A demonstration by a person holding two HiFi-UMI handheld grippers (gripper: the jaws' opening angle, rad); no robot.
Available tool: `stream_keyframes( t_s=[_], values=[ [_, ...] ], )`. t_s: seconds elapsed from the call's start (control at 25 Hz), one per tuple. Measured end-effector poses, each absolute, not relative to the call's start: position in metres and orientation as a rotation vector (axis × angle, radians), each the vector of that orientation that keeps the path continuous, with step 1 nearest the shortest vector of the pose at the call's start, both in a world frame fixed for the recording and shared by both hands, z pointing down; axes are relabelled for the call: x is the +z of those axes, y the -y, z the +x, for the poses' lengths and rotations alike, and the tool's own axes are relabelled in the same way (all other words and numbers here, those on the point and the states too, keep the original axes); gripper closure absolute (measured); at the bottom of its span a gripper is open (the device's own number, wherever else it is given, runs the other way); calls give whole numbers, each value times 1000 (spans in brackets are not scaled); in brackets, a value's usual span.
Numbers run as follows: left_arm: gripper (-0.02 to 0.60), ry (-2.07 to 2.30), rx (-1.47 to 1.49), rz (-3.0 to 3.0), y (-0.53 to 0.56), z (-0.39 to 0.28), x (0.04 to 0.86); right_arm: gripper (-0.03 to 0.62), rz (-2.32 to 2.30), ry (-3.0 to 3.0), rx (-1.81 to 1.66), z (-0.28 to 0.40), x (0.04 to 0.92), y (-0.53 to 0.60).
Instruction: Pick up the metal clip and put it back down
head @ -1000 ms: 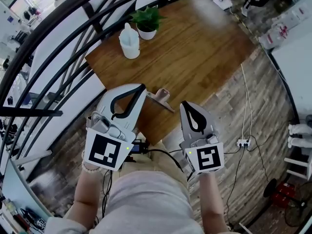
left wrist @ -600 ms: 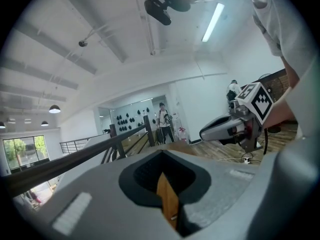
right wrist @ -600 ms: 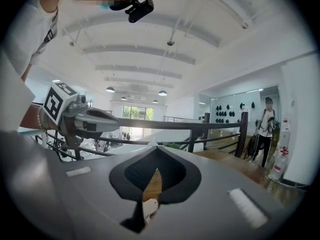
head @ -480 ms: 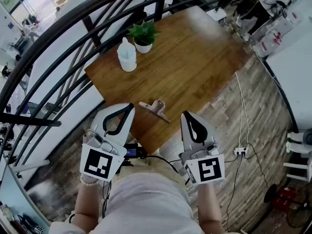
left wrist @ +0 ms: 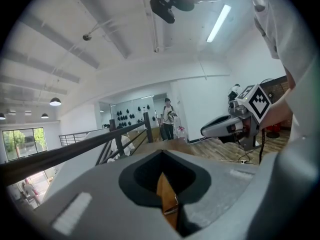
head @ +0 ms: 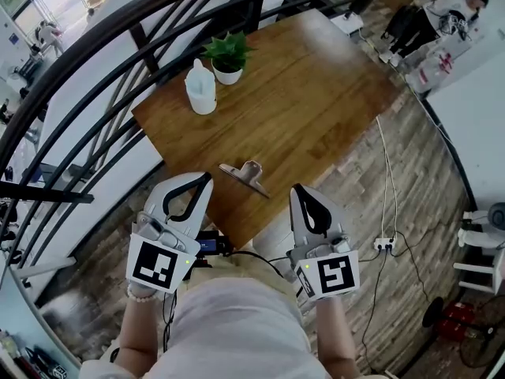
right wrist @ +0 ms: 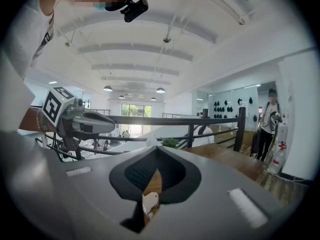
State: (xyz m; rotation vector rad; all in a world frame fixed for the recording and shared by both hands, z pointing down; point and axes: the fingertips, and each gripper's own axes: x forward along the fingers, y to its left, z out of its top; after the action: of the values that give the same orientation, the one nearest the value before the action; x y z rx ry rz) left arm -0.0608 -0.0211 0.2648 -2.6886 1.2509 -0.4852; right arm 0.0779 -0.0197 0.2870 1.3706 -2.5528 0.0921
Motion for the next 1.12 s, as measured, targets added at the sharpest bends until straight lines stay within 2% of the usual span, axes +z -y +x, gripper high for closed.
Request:
stream_keyframes(
  t_s=[1.12],
  values=[
    [577,-1239,-521,-2718,23,-54,279,572,1343,2518,95,77,301,21]
  ],
)
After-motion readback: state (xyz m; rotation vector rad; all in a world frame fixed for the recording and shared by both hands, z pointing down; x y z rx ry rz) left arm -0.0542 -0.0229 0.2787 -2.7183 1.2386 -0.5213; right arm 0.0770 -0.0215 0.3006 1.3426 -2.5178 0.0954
